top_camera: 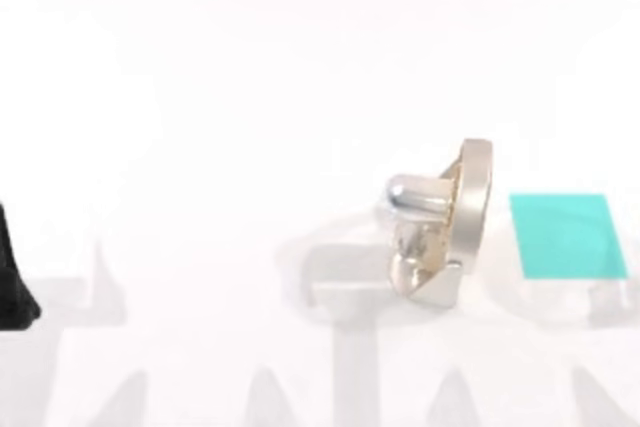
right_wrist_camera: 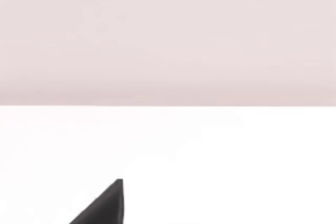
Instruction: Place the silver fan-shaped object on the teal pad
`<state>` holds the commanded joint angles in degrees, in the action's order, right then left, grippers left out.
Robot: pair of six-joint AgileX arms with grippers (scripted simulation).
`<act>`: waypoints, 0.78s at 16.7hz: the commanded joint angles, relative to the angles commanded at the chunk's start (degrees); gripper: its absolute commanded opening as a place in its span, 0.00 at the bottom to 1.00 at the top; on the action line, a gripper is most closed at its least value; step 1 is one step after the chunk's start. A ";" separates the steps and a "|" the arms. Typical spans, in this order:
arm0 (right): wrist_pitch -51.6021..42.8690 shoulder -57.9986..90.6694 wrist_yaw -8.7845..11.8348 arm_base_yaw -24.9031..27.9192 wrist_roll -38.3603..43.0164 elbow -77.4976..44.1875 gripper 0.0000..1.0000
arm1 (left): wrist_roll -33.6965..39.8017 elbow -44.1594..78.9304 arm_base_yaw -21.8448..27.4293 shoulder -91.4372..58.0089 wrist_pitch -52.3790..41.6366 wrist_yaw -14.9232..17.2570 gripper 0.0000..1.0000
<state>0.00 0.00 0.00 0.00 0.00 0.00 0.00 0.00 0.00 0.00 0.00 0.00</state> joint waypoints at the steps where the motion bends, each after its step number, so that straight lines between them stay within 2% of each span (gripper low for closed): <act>1: 0.00 0.00 0.00 0.00 0.00 0.00 1.00 | 0.00 0.00 0.00 0.00 0.00 0.00 1.00; 4: -1.68 1.75 0.03 0.66 0.81 -1.64 1.00 | 0.00 0.00 0.00 0.00 0.00 0.00 1.00; 7: -8.39 8.91 0.00 2.98 3.93 -8.50 1.00 | 0.00 0.00 0.00 0.00 0.00 0.00 1.00; 13: -30.47 37.77 -0.23 10.60 15.14 -36.50 1.00 | 0.00 0.00 0.00 0.00 0.00 0.00 1.00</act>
<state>-30.47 37.77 -0.23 10.60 15.14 -36.50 0.00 0.00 0.00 0.00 0.00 0.00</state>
